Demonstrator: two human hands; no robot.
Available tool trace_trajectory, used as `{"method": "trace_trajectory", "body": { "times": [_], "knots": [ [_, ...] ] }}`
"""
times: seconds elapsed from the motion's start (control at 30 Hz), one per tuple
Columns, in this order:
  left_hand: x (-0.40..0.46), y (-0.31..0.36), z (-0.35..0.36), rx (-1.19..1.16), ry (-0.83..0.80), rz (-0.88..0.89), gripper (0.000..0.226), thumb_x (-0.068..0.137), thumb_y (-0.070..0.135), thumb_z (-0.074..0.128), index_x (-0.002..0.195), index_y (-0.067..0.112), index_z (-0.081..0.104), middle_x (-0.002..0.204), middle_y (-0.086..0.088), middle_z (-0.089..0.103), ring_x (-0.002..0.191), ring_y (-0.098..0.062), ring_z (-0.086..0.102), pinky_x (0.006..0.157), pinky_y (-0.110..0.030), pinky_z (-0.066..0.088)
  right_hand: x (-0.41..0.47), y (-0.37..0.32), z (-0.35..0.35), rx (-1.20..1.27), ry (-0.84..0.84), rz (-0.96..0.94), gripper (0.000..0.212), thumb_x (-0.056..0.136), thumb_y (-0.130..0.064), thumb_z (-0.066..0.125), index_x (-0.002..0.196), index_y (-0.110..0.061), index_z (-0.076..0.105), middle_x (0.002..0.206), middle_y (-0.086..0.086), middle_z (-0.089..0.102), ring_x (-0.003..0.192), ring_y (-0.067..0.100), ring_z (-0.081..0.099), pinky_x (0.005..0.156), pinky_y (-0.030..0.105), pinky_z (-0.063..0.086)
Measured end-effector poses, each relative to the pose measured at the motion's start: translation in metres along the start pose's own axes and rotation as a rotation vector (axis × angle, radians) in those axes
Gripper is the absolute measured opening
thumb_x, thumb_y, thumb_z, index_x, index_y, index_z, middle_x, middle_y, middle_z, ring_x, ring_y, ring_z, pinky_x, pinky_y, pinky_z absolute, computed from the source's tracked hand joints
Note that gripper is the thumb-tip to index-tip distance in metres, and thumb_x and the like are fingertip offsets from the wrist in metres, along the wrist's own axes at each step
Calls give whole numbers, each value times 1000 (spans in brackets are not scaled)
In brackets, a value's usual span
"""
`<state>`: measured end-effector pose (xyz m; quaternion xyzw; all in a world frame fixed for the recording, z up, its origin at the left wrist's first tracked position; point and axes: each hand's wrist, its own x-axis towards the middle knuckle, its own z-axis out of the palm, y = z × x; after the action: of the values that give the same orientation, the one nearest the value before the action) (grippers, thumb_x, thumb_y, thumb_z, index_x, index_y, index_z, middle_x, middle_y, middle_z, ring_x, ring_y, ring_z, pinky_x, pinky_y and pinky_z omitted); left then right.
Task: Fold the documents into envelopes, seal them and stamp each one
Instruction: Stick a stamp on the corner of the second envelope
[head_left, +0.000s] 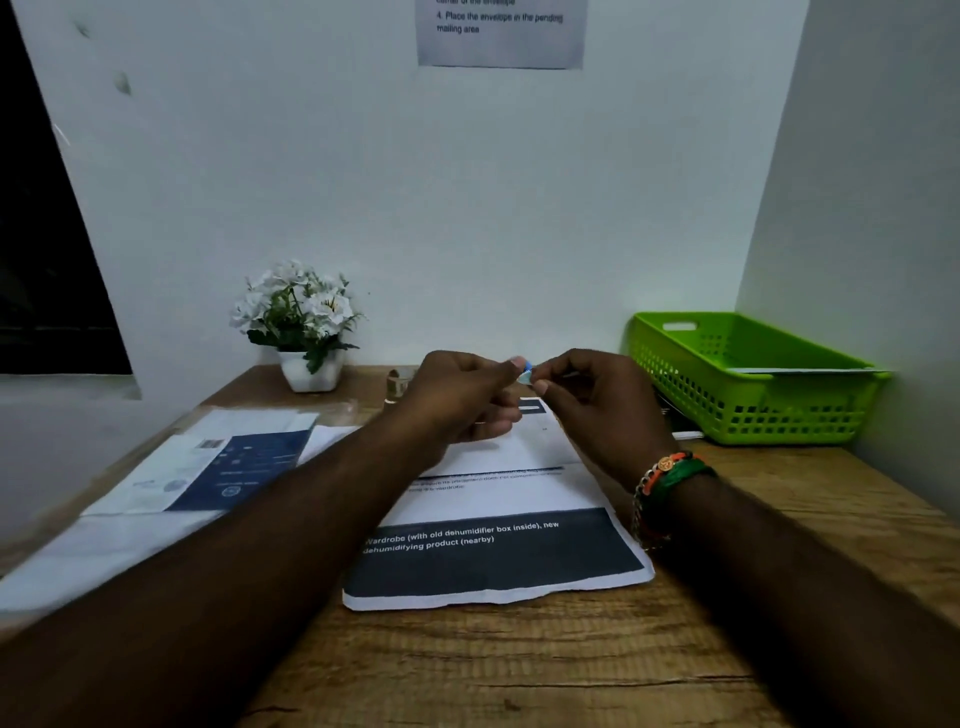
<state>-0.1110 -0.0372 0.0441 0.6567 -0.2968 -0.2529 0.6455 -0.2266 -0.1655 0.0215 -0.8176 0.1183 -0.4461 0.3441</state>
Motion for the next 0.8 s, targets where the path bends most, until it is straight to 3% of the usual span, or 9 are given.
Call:
{"method": "trace_trajectory", "body": {
  "times": [0.1, 0.2, 0.33, 0.47, 0.53, 0.63, 0.7, 0.8],
  "knots": [
    [1, -2, 1, -81, 49, 50, 25, 87, 13, 80, 108, 6, 69, 98, -20, 77, 88, -29, 77, 66, -27, 60, -2, 1, 2, 20, -22, -47, 7, 84, -9, 75, 87, -16, 76, 93, -3, 76, 88, 9, 73, 83, 38, 60],
    [-1, -2, -1, -61, 105, 109, 26, 87, -3, 74, 110, 5, 68, 96, -22, 76, 75, -24, 75, 62, -24, 59, -3, -1, 5, 51, -65, -63, 14, 83, -9, 76, 85, -22, 76, 99, -5, 76, 94, 9, 73, 86, 40, 60],
    [3, -4, -7, 53, 88, 204, 31, 86, -9, 72, 114, 3, 66, 83, -20, 68, 68, -20, 71, 68, -31, 63, 0, -2, 4, 170, -69, 59, 9, 80, -15, 73, 87, -17, 79, 89, 0, 78, 87, 22, 75, 83, 47, 60],
    [5, -6, -9, 204, 7, 275, 35, 84, -9, 74, 113, 9, 68, 78, -14, 71, 73, -24, 75, 74, -38, 64, 5, 0, -3, 257, -6, 200, 10, 84, -6, 74, 94, -10, 76, 85, 17, 75, 77, 31, 72, 58, 26, 55],
    [4, -5, -8, 237, -20, 293, 37, 83, -11, 74, 111, 12, 69, 77, -13, 71, 72, -25, 75, 71, -34, 63, 3, -1, -5, 269, -62, 247, 16, 84, -1, 73, 100, -4, 74, 84, 25, 72, 62, 19, 67, 47, 18, 45],
    [4, -6, -5, 261, -50, 311, 39, 82, -11, 74, 110, 15, 70, 80, -16, 71, 74, -28, 76, 68, -32, 62, 1, -2, -7, 291, -108, 293, 20, 85, 6, 70, 105, 4, 71, 75, 23, 66, 41, 1, 53, 40, 13, 36],
    [5, -8, -5, 272, -42, 319, 39, 82, -11, 74, 108, 18, 71, 81, -17, 71, 76, -30, 76, 67, -32, 62, 1, -2, -7, 307, -119, 320, 17, 88, 2, 68, 105, 4, 72, 78, 26, 67, 44, 2, 56, 42, 14, 39],
    [7, -12, -7, 277, -49, 330, 38, 81, -9, 75, 105, 20, 71, 78, -14, 71, 74, -28, 76, 69, -34, 62, 0, -1, -6, 305, -154, 367, 15, 92, -13, 70, 104, -5, 74, 93, 21, 75, 69, 11, 69, 56, 20, 52]
  ]
}}
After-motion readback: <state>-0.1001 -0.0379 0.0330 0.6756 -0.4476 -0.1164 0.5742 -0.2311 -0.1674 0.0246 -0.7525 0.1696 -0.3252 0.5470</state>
